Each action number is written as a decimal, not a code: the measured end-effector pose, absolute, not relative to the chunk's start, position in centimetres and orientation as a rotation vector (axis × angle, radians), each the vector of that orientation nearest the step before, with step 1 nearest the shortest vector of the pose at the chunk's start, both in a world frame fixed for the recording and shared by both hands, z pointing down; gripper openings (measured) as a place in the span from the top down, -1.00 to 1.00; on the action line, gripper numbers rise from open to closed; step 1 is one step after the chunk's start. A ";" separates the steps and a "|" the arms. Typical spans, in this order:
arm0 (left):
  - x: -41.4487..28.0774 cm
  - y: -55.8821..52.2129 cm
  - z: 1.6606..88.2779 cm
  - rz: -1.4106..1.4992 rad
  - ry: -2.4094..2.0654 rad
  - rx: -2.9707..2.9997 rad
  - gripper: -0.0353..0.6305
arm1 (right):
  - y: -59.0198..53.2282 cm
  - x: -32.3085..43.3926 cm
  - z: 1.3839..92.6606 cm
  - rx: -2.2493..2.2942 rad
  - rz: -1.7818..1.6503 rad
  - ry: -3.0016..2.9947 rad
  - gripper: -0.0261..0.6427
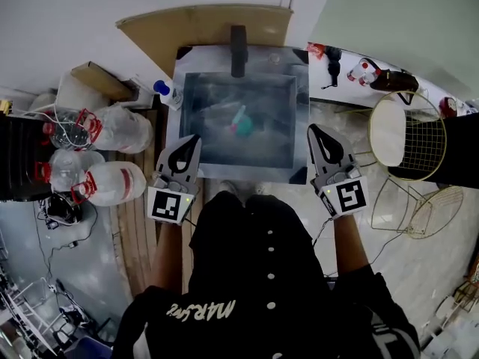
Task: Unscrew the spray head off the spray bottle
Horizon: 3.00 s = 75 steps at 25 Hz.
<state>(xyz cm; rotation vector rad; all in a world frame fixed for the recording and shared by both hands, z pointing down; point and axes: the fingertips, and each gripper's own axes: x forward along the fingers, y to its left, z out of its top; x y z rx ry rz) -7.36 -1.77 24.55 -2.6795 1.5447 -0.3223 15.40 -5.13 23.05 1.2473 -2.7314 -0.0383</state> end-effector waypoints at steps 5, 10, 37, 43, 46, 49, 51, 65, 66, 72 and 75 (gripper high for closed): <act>-7.2 -3.2 28.2 -0.532 1.436 -2.714 0.82 | -6.3 12.7 25.7 1.081 0.011 -2.718 0.88; -6.5 -4.6 34.6 -0.803 1.195 -2.796 0.81 | -7.8 9.8 29.1 0.953 0.186 -2.686 0.71; -1.4 -10.6 60.1 -1.186 0.593 -3.071 -0.29 | -14.3 -3.7 45.8 0.988 0.821 -2.298 -0.14; -0.5 -11.5 61.7 -1.116 0.607 -3.093 -0.30 | -15.0 -4.1 47.0 1.053 0.766 -2.245 -0.16; 0.0 -11.9 62.4 -1.079 0.597 -3.093 -0.30 | -15.2 -4.4 47.1 1.063 0.761 -2.245 -0.16; 0.5 -12.0 63.0 -1.071 0.570 -3.078 -0.30 | -15.3 -4.4 47.2 1.067 0.712 -2.236 -0.15; 0.8 -12.4 62.8 -1.043 0.576 -3.065 -0.30 | -15.4 -4.0 47.3 1.100 0.674 -2.221 -0.15; 0.7 -12.9 62.8 -1.012 0.610 -3.072 -0.30 | -15.4 -3.2 49.0 1.173 0.446 -2.153 0.58; 0.7 -12.9 62.8 -1.011 0.599 -3.073 -0.30 | -15.5 -3.2 48.9 1.146 0.451 -2.197 0.58; 0.6 -12.8 62.8 -0.992 0.517 -3.090 -0.30 | -14.9 -4.2 48.5 0.576 0.340 -2.500 0.61; 0.8 -12.4 62.8 -0.976 0.440 -3.080 -0.30 | -12.9 -3.9 48.7 0.044 0.003 -2.548 0.61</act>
